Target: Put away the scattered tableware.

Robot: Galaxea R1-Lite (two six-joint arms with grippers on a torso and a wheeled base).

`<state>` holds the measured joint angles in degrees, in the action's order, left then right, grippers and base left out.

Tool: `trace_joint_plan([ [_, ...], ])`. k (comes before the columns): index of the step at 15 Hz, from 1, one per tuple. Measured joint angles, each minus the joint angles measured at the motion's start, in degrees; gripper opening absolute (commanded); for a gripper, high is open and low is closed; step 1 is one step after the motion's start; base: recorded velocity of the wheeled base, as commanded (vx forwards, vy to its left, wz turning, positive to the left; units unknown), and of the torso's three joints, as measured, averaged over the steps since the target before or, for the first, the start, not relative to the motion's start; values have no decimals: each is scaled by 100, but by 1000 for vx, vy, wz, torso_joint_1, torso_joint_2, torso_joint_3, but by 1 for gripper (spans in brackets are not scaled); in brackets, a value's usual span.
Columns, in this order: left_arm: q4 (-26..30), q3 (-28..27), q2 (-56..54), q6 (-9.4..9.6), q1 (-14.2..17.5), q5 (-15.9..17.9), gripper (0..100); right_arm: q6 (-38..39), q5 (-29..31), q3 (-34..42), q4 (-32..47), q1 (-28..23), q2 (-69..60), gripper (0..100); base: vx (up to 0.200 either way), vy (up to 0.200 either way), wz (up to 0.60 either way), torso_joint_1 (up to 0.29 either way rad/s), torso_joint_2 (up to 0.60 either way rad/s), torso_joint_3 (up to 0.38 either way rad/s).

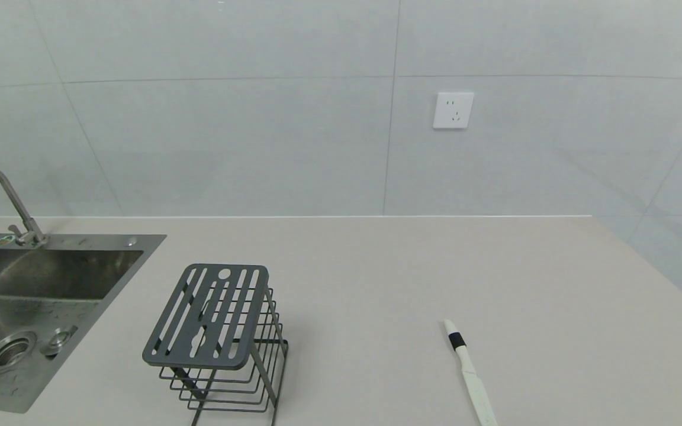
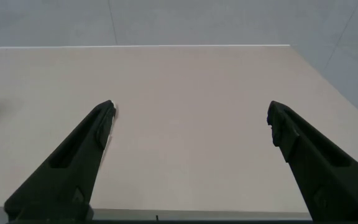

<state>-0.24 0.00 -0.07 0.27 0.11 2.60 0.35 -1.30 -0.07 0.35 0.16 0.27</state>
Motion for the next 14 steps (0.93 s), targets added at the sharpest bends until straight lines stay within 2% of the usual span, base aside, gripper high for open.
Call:
trace_joint_plan([
  [8, 0, 0, 0, 49, 2, -24, 100, -71, 2, -2, -9, -9, 0, 100, 0, 0, 0, 0, 0, 0],
  [12, 0, 0, 0, 77, 5, -33, 100, -401, -241, 2, -68, -9, 0, 100, 0, 0, 0, 0, 0, 0],
  [13, 0, 0, 0, 77, 5, -33, 100, -407, -257, 2, -146, -9, 0, 100, 0, 0, 0, 0, 0, 0],
  [14, 0, 0, 0, 77, 5, -33, 100, -425, -266, 2, -583, -9, 0, 100, 0, 0, 0, 0, 0, 0],
])
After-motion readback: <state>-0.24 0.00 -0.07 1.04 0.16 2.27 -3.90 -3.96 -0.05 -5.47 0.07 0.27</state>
